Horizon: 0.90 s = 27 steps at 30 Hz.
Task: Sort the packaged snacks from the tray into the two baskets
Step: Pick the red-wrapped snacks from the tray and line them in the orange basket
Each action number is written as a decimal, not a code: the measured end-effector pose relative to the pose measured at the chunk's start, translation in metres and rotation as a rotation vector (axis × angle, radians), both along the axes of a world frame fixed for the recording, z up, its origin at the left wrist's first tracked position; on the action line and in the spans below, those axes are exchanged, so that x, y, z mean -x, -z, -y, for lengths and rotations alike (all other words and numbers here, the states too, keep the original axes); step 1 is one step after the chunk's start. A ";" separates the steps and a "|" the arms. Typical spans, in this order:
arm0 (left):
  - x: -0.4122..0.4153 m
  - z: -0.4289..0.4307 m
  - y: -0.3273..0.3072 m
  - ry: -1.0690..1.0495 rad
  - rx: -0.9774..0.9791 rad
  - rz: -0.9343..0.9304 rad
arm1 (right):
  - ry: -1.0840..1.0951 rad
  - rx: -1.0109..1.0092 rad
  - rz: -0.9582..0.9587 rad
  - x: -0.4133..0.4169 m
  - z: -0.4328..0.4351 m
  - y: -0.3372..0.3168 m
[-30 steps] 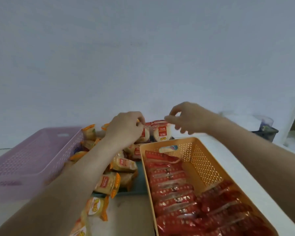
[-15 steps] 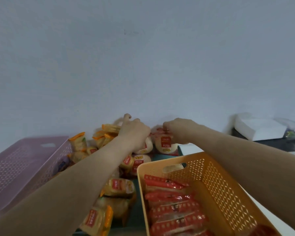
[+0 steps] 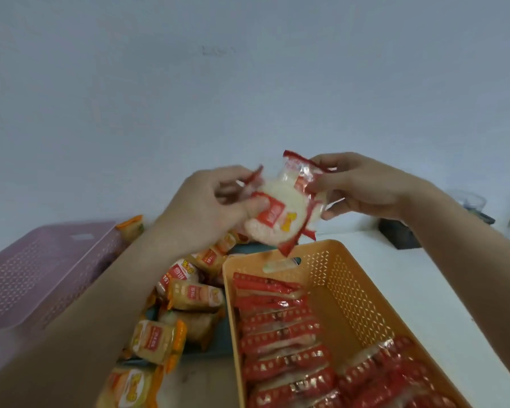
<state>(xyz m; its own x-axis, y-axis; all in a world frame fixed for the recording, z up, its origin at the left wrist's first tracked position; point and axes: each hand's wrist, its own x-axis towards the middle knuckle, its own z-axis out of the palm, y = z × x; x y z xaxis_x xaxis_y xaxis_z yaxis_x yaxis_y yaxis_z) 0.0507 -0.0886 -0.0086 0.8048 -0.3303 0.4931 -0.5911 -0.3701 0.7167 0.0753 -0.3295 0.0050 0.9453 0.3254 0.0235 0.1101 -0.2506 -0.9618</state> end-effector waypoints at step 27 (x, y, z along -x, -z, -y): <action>0.028 0.012 0.050 -0.186 -1.067 0.298 | -0.149 1.292 0.357 0.094 -0.032 0.014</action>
